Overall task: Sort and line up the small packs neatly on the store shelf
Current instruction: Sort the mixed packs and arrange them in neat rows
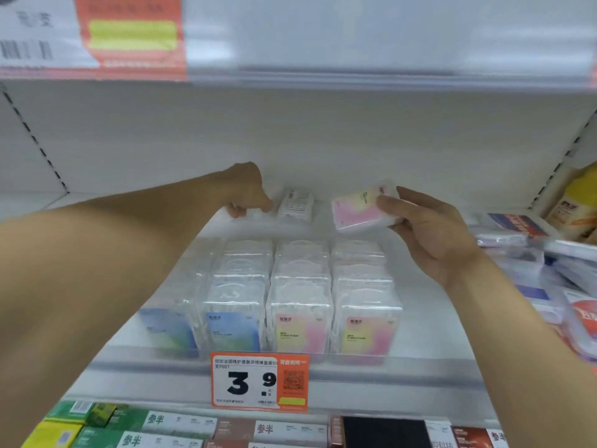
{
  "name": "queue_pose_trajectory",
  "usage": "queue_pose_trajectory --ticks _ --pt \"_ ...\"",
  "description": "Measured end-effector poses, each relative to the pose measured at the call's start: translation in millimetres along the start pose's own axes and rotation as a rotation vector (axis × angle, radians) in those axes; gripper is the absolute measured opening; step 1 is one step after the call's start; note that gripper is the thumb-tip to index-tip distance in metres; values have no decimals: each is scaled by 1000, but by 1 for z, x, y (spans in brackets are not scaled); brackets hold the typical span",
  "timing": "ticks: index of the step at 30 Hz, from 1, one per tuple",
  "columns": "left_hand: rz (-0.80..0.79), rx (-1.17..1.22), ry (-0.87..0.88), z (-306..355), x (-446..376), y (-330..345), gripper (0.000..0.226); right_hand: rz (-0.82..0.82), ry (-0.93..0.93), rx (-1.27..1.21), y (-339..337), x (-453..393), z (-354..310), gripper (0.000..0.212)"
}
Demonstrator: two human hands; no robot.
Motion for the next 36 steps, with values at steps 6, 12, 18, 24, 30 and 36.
queue_pose_trajectory --ticks 6,12,18,24,30,36 --pt "100 93 247 1 36 -56 46 30 -21 -103 -9 10 -15 35" --pt "-82 504 333 -6 68 -57 28 -4 -132 -100 10 25 -33 30" --pt "154 520 433 -13 82 -75 37 -30 -158 -68 20 32 -37 38" --pt "29 670 324 -21 77 -62 44 -12 -131 -57 18 32 -39 39" --pt "138 405 207 -35 71 -60 42 10 -159 8 21 33 -48 34" --pt "159 621 7 -67 66 -65 34 49 -129 70 25 35 -44 43"
Point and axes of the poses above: each hand's wrist, its own x-axis away from the middle knuckle, its own y-axis out of the palm, z = x × y, the point moved 9 cm from there along -x, towards the middle knuckle, and after that the axes turned 8 degrees about -y, right-handed, at the moved point
